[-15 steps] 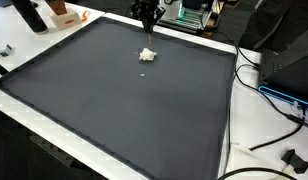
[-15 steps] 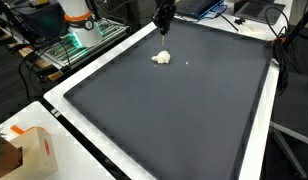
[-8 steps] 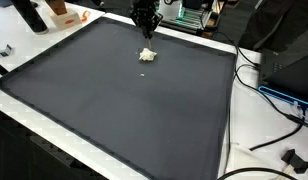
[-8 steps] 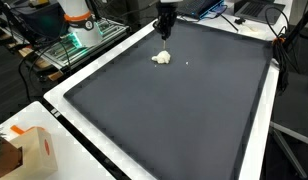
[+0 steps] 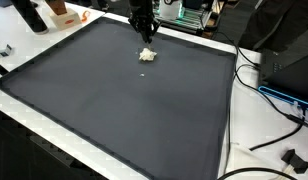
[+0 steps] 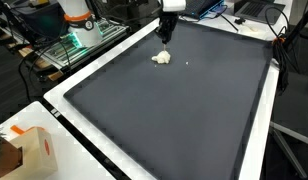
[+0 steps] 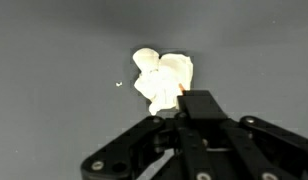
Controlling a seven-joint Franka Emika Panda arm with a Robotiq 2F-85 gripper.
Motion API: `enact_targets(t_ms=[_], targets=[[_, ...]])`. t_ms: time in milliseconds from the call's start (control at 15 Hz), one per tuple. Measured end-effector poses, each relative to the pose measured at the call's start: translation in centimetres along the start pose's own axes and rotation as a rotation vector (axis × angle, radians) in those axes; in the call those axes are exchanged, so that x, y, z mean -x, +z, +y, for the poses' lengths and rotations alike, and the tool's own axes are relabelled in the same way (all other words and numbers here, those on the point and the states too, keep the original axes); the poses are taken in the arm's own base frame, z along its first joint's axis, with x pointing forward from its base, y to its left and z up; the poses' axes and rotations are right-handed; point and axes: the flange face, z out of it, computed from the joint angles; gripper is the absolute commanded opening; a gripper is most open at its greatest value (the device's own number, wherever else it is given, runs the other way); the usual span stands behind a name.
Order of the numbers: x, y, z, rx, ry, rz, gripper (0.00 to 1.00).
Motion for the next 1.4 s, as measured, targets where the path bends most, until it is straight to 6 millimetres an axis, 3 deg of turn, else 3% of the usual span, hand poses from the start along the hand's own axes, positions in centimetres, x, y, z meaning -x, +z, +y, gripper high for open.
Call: enact_targets(t_ms=[1400], targets=[[-1.8,3.1,0.3,-0.001,0.006,-0.048,0.03]])
